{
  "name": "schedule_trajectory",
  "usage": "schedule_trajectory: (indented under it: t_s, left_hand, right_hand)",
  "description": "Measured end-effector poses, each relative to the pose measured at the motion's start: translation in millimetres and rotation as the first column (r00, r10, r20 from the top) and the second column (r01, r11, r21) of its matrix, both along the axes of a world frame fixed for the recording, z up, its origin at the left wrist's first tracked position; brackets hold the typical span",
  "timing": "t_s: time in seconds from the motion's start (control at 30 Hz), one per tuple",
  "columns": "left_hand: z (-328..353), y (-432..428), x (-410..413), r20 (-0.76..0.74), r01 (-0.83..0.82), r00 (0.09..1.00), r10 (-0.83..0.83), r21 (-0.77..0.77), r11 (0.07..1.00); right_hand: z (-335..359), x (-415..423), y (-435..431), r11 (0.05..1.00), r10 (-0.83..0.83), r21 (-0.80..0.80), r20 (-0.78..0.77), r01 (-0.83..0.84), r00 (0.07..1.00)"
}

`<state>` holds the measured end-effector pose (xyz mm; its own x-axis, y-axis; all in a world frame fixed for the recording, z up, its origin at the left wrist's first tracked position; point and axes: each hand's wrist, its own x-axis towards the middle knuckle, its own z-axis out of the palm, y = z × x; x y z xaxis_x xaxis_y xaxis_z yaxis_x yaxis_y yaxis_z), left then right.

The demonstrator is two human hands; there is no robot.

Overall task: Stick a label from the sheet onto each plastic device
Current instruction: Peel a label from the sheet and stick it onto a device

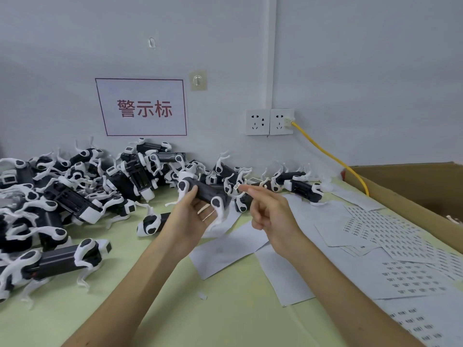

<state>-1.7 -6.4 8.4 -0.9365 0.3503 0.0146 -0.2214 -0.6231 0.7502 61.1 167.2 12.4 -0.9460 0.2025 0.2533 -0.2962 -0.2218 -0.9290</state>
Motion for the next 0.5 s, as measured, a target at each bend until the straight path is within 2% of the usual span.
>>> schedule_trajectory:
  t_s: [0.07,0.2,0.33,0.5]
  left_hand:
    - [-3.2,3.2,2.2,-0.03,-0.018,0.999,0.02,0.061,0.998]
    - [-7.1,7.5,9.3,0.0,-0.036,0.999,0.037,0.145,0.989]
    - [-9.2,16.5,17.1,0.032,-0.052,0.998,0.048,0.139,0.989]
    - [-12.9,22.3,22.3,0.027,0.043,0.999,-0.045,0.062,0.997]
  right_hand:
    - [1.7,2.3,-4.0,0.988,0.104,-0.119,0.047,-0.098,0.993]
    - [1.1,7.4,-13.4,0.905,0.306,-0.321,0.036,-0.279,0.951]
    - [-5.6,10.8,-26.2,0.835,0.437,-0.389,0.037,-0.389,0.899]
    - [-14.1,12.7,-37.2,0.806,0.476,-0.445,0.094,-0.391,0.874]
